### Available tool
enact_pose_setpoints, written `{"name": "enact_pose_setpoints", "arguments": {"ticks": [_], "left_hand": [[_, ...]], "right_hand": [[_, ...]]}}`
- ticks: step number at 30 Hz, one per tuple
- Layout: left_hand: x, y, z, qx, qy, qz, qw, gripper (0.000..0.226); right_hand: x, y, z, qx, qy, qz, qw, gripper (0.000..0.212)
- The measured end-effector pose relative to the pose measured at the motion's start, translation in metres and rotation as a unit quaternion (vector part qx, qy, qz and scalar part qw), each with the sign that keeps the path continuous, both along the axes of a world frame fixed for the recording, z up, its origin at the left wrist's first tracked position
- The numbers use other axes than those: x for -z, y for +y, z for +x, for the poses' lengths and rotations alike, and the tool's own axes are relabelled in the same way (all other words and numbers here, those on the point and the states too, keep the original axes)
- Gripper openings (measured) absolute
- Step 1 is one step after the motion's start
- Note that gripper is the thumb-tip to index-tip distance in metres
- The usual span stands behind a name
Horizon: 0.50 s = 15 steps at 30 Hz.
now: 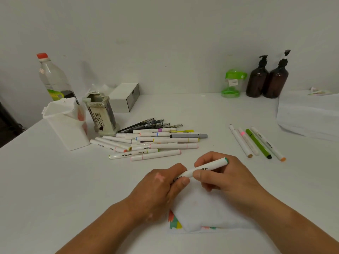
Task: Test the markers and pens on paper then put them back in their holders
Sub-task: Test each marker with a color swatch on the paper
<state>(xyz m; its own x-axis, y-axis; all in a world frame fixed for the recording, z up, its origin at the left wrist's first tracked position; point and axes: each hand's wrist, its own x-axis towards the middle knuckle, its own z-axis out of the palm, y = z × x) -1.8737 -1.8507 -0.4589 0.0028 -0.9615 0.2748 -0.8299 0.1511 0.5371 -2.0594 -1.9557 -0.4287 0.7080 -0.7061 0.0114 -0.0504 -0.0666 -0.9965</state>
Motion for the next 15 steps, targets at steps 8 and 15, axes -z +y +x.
{"name": "enact_pose_setpoints", "arguments": {"ticks": [8,15], "left_hand": [[-0.002,-0.005,-0.006,0.002,0.001,-0.006,1.000,0.041],[-0.006,-0.016,0.020,-0.033,-0.109,0.031,0.993,0.067]], "right_hand": [[0.000,0.004,0.001,-0.052,0.012,0.004,0.999,0.018],[-0.001,-0.018,0.008,0.093,-0.059,0.062,0.992,0.017]]}}
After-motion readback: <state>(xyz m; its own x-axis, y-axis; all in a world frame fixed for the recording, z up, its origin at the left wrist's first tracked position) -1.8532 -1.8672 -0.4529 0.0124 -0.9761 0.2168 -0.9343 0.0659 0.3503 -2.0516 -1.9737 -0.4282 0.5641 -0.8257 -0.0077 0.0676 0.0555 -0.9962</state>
